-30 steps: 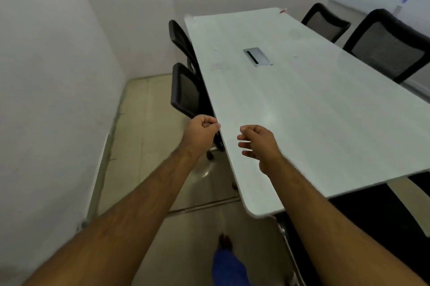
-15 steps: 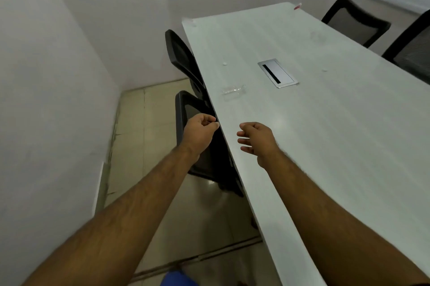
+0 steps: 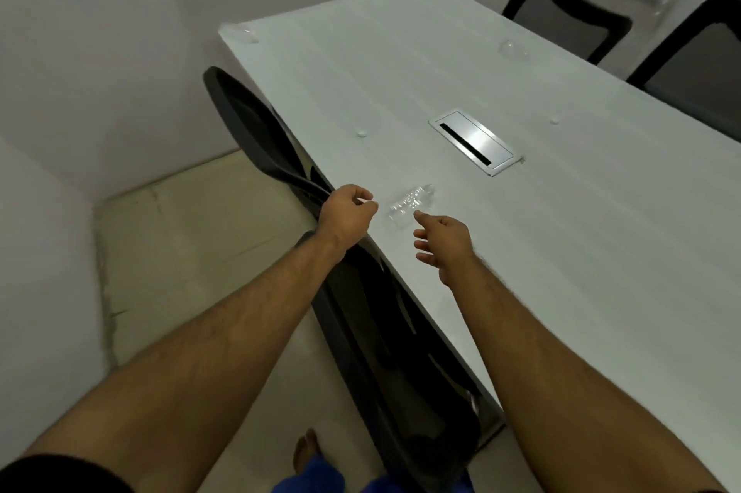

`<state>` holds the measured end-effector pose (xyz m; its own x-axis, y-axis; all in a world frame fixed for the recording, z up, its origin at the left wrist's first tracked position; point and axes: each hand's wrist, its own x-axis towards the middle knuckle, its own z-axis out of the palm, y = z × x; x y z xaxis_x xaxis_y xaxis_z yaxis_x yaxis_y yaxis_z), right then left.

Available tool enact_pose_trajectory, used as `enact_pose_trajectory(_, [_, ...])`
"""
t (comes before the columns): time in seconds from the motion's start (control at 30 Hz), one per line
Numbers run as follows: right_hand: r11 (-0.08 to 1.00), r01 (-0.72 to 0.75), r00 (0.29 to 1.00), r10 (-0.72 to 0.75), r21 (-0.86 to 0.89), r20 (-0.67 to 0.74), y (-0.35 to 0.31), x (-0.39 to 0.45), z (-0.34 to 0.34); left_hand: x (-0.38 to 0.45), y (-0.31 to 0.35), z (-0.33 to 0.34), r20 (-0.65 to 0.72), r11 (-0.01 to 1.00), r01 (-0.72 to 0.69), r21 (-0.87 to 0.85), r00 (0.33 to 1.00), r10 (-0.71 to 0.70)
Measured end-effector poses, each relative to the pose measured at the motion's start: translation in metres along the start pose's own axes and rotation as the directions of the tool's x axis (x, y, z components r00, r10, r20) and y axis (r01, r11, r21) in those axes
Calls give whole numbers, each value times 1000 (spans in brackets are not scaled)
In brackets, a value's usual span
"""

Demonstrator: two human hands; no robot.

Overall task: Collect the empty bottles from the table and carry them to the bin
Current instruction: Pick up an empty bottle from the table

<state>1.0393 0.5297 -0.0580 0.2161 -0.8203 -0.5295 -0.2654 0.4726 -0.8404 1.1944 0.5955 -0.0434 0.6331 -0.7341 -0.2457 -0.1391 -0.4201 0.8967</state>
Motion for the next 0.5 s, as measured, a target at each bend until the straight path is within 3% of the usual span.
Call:
enact_pose_trajectory(0.2, [997,-73,990,76,29,-120,-8,77,45,97,5,4,145,991,-38,130,989,19])
enact_pose_trajectory(0.3, [977,-202,951,211,61,-227,-1,120,60,146,-3,19,209,981,-53,185,978,13])
enact_pose_trajectory(0.5, [959,-284,910,273,11,-312,-5,183,82,229,-12,36,274,982,-27,184,961,-25])
